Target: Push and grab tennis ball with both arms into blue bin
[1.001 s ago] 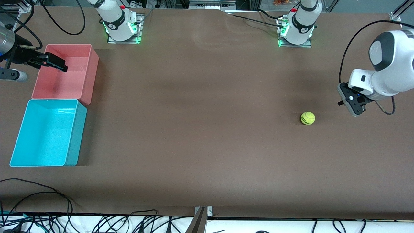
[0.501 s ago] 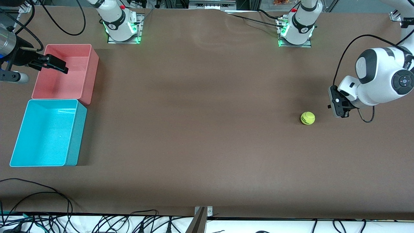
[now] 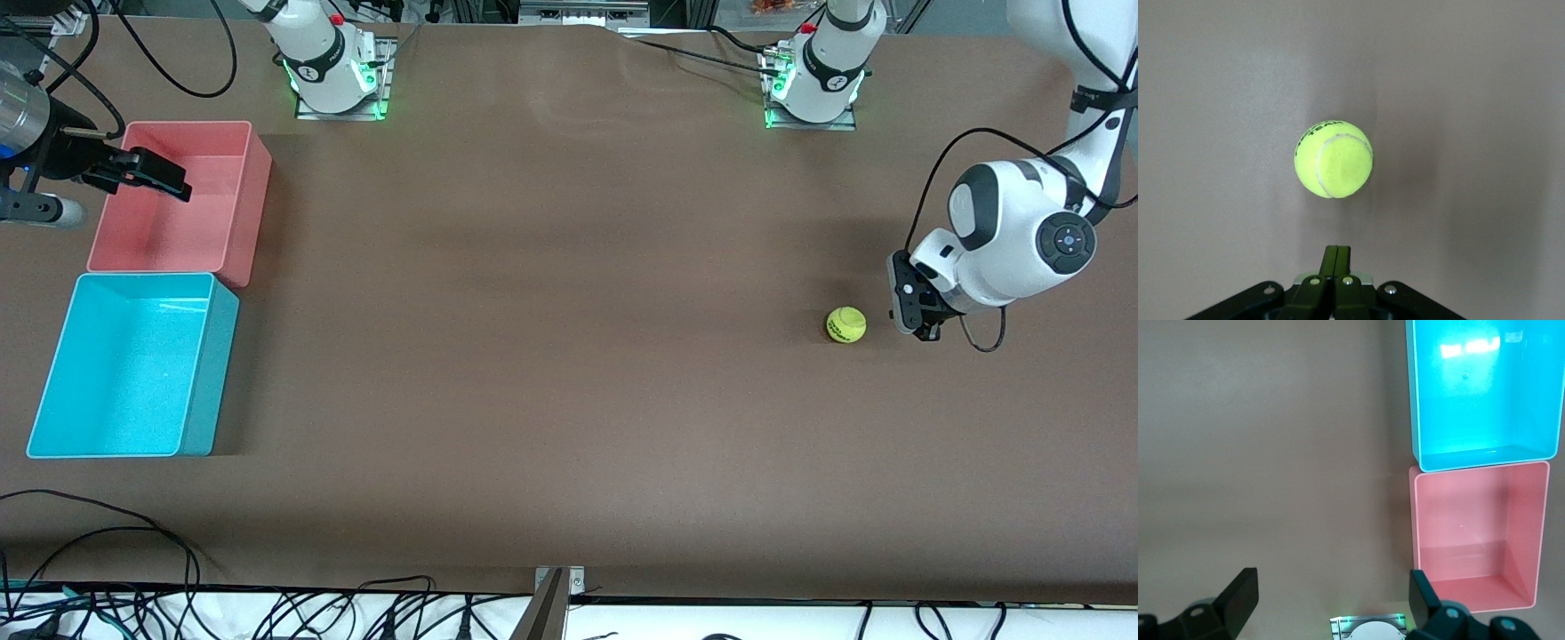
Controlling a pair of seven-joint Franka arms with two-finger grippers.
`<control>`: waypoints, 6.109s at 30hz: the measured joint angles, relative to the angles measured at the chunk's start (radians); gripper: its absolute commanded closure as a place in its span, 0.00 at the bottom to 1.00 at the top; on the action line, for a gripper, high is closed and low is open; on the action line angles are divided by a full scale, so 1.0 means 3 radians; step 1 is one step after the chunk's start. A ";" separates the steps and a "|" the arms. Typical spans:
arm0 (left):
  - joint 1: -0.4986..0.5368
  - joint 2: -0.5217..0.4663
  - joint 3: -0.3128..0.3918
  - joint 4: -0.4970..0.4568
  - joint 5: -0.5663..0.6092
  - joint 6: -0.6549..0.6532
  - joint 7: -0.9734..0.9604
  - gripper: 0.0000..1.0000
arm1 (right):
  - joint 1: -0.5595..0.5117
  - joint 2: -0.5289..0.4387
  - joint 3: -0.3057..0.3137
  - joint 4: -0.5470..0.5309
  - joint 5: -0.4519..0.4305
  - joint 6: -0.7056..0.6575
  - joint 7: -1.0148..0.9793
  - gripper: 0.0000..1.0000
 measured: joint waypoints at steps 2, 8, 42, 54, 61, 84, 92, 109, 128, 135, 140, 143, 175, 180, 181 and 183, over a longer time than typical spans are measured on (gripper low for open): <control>-0.0003 0.0057 -0.0003 -0.0001 0.0000 0.0044 0.0008 1.00 | 0.0001 -0.0005 0.0009 0.0000 0.0000 -0.0023 0.0000 0.00; -0.0008 0.0203 -0.0007 -0.0001 0.0000 0.0214 0.0013 1.00 | 0.0002 -0.0008 0.0029 0.0000 0.0000 -0.0043 0.0000 0.00; -0.0010 0.0408 -0.0009 -0.0001 0.0000 0.0388 0.0013 1.00 | 0.0000 -0.0007 0.0030 0.0000 0.0000 -0.0044 0.0000 0.00; -0.0161 0.0474 -0.0030 0.0000 -0.0003 0.0434 -0.0325 1.00 | -0.0002 -0.0007 0.0030 0.0000 0.0000 -0.0044 0.0000 0.00; -0.0430 0.0485 -0.0153 0.0011 -0.0081 0.0437 -0.0901 1.00 | -0.0003 -0.0007 0.0028 0.0000 0.0000 -0.0044 0.0000 0.00; -0.0671 0.0424 -0.0366 0.0133 -0.0152 0.0308 -0.1776 1.00 | 0.0000 0.0021 0.0030 0.0000 0.0000 -0.0044 0.0000 0.00; -0.0440 0.0133 -0.0352 0.0163 -0.0152 0.0141 -0.1730 1.00 | 0.0055 0.0119 0.0038 -0.0012 0.0000 -0.0009 0.0000 0.00; -0.0350 -0.1450 -0.0262 0.0205 0.0132 -0.0924 -0.1955 0.78 | 0.0494 0.0671 0.0058 -0.0193 0.0002 0.0583 0.0006 0.00; -0.0386 -0.2092 -0.0246 0.0877 0.0160 -0.2670 -0.4126 0.00 | 0.0764 0.1301 0.0060 -0.0438 0.0002 0.1837 0.0007 0.00; -0.0429 -0.2089 -0.0064 0.1127 0.0133 -0.2938 -0.4221 0.00 | 0.0837 0.1581 0.0061 -0.0475 0.0002 0.2317 0.0007 0.00; -0.0439 -0.2077 0.0028 0.1198 0.0059 -0.3023 -0.4602 0.00 | 0.0941 0.1787 0.0061 -0.0482 0.0002 0.2515 0.0035 0.00; -0.0443 -0.2070 0.0028 0.1206 0.0044 -0.3041 -0.4739 0.00 | 0.0942 0.1807 0.0060 -0.0483 0.0002 0.2553 0.0035 0.00; -0.0465 -0.1901 0.0061 0.1410 0.0000 -0.3150 -0.5261 0.00 | 0.0982 0.2116 0.0059 -0.0495 0.0002 0.2582 0.0033 0.00; -0.0456 -0.1836 0.0071 0.1504 0.0000 -0.3150 -0.5263 0.00 | 0.0984 0.2110 0.0059 -0.0488 0.0002 0.2684 0.0033 0.00; -0.0452 -0.1821 0.0074 0.1521 0.0000 -0.3150 -0.5263 0.00 | 0.0986 0.2110 0.0059 -0.0488 0.0002 0.2695 0.0033 0.00; -0.0440 -0.1793 0.0077 0.1548 0.0000 -0.3150 -0.5263 0.00 | 0.0990 0.2109 0.0059 -0.0488 0.0002 0.2711 0.0033 0.02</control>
